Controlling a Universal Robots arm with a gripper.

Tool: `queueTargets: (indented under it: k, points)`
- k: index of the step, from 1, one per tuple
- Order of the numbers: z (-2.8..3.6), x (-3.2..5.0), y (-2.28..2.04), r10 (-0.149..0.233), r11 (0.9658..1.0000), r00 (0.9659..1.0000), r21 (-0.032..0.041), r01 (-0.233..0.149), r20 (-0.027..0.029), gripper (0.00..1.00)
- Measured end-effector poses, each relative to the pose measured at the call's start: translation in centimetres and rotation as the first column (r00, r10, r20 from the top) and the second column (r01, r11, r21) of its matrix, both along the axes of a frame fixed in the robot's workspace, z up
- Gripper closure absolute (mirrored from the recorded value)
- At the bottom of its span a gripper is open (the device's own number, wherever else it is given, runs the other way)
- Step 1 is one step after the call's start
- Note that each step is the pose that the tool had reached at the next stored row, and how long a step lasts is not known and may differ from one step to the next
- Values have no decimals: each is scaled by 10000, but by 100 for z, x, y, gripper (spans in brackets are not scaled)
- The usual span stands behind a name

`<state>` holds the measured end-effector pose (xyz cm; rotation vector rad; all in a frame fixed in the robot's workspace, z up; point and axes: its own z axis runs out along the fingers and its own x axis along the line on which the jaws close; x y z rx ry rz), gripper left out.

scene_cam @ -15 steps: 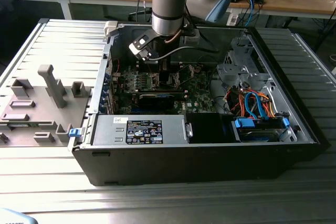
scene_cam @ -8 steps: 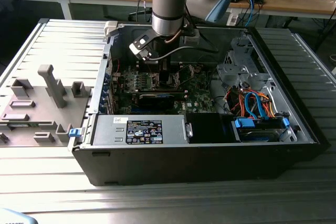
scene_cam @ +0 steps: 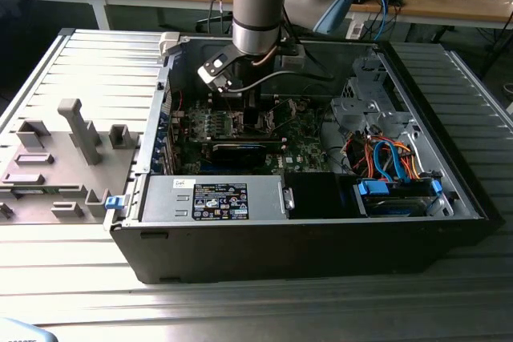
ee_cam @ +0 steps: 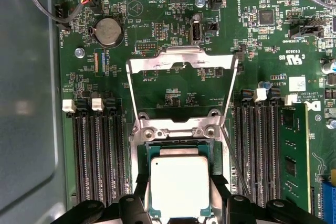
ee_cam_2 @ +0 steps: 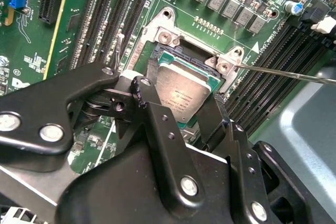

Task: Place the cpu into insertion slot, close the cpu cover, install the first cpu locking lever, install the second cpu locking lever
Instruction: 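Place the cpu into insertion slot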

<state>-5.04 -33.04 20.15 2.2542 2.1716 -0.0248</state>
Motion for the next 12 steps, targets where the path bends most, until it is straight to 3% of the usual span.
queueTargets:
  k: [12]
  points:
    - [-12, 4, 0, 156, 9999, 9999, -11, -156, 1, 45]
